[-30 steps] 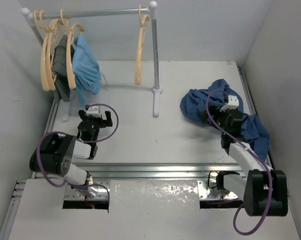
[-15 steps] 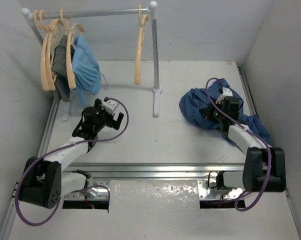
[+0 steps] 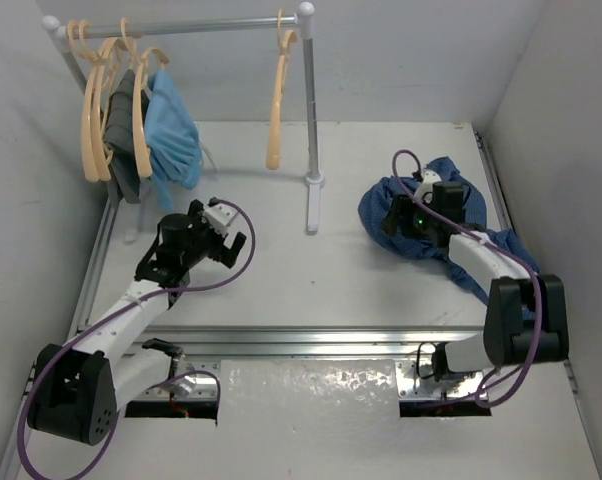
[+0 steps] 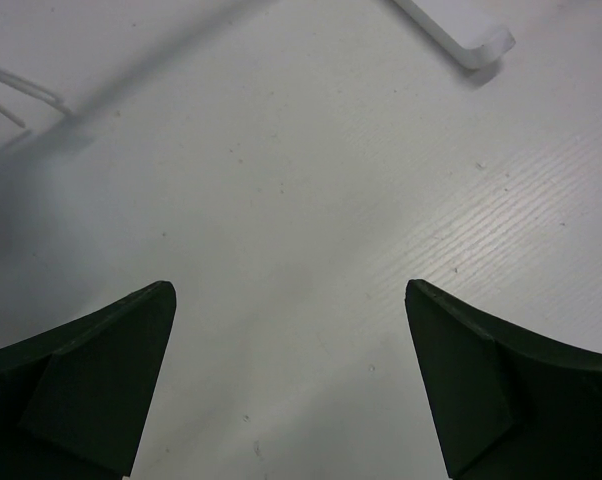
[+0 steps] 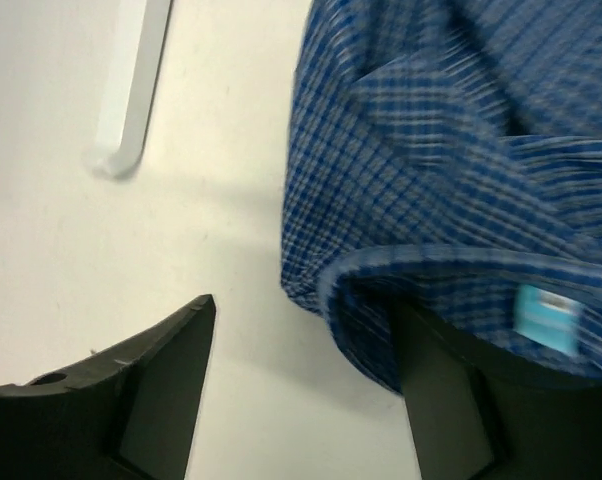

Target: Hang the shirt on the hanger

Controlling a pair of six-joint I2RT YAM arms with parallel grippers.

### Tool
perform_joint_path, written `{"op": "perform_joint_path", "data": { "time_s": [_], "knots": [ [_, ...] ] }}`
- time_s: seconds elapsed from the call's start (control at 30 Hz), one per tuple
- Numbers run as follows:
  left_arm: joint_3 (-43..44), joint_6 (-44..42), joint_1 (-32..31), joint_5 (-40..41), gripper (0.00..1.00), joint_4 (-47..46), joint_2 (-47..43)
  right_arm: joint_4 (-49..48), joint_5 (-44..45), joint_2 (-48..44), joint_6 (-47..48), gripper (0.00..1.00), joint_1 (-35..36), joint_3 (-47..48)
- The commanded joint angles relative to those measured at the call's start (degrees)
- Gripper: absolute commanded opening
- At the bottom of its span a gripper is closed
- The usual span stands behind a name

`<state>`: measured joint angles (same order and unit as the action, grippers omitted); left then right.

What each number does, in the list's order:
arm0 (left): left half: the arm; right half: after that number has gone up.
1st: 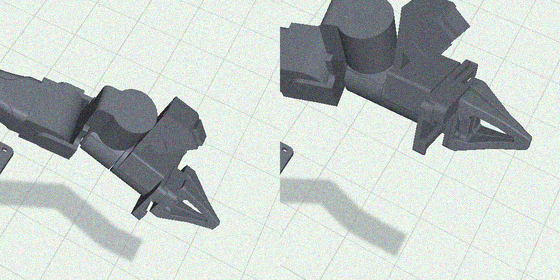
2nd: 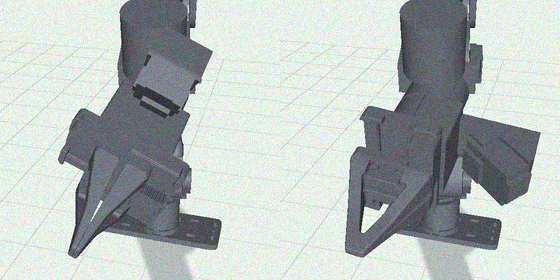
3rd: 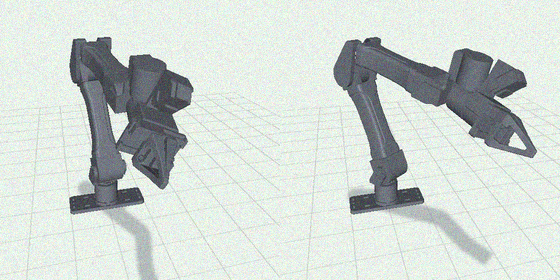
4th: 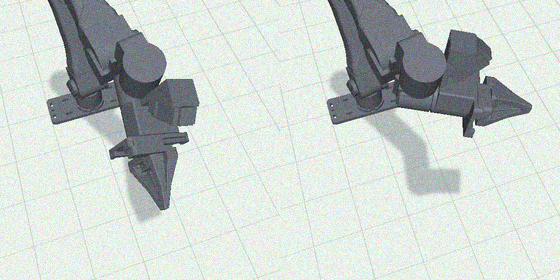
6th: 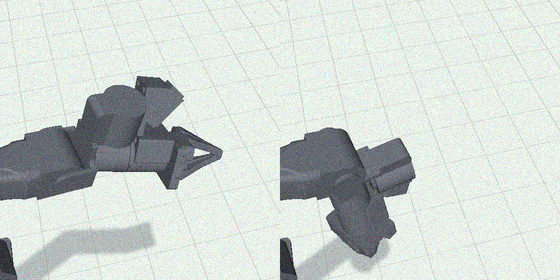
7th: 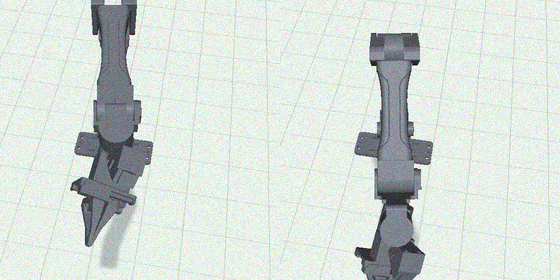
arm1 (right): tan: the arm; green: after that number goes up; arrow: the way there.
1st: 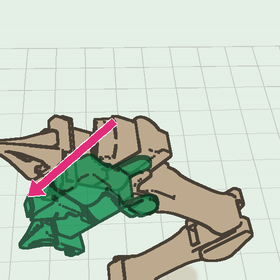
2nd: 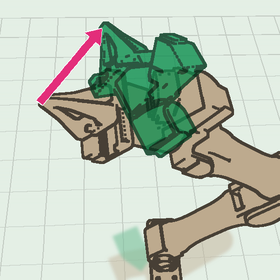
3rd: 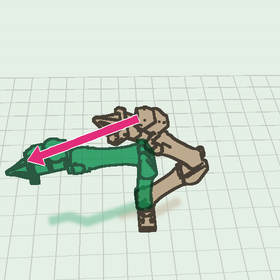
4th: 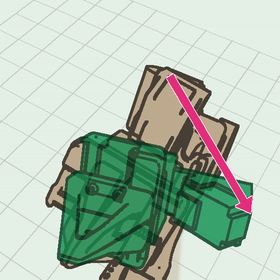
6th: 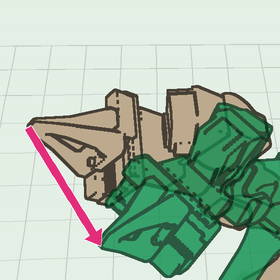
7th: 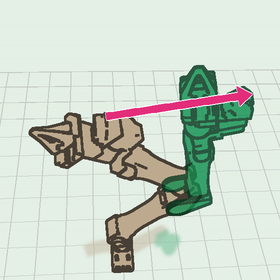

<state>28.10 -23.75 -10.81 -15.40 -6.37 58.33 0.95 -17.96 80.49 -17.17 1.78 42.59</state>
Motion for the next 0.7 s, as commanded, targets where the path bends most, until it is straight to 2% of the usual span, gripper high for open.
{"op": "perform_joint_path", "data": {
  "time_s": [0.0,0.03,0.07,0.13,0.2,0.23,0.3,0.33,0.43,0.53,0.57,0.63,0.67],
  "knots": [
    [3.36,0.63,-0.27,-0.78,0.98,1.36,0.03,1.24,-2.17,4.93,2.31,0.65,2.26,3.64],
    [3.98,0.89,-0.27,-0.08,0.98,1.71,0.03,2.38,-2.69,6.25,2.49,0.49,3.31,4.34],
    [4.33,1.16,-0.27,0.1,0.97,2.24,0.03,2.91,-3.22,8.44,2.75,0.29,4.27,5.74],
    [5.64,1.95,-0.27,0.19,0.97,4.25,0.03,2.05,-3.14,9.25,4.24,0.0,9.25,6.28],
    [6.79,3.43,-0.27,-0.07,0.96,6.27,0.03,0.64,-0.77,8.64,7.82,0.0,14.19,6.19],
    [8.01,4.05,-0.27,-0.24,0.96,8.02,0.03,-0.59,0.1,8.28,9.42,0.0,19.87,6.19],
    [9.43,5.81,-0.27,-0.6,0.96,10.75,-0.05,-2.6,2.04,7.49,14.84,0.0,26.31,6.63],
    [10.82,6.34,-0.27,-0.95,0.96,11.55,-0.05,-4.27,2.31,7.58,16.62,0.0,32.61,6.89],
    [12.5,7.66,-0.18,-1.83,0.96,13.4,-0.32,-6.57,-0.4,10.11,22.52,0.0,41.95,10.83],
    [12.95,8.37,-0.09,-1.22,0.96,13.49,-0.67,-7.71,-6.29,14.06,21.83,0.0,45.93,16.36],
    [13.03,8.37,-0.09,-0.78,0.96,13.49,-0.67,-7.72,-7.35,14.87,21.22,0.04,46.47,17.69],
    [12.86,8.19,-0.09,0.54,0.96,13.32,-0.49,-7.72,-9.73,16.01,20.16,0.21,46.56,19.54],
    [12.77,8.1,-0.09,0.81,0.96,13.23,-0.32,-7.72,-10.08,15.93,19.9,0.4,46.65,19.81]
  ]
}}
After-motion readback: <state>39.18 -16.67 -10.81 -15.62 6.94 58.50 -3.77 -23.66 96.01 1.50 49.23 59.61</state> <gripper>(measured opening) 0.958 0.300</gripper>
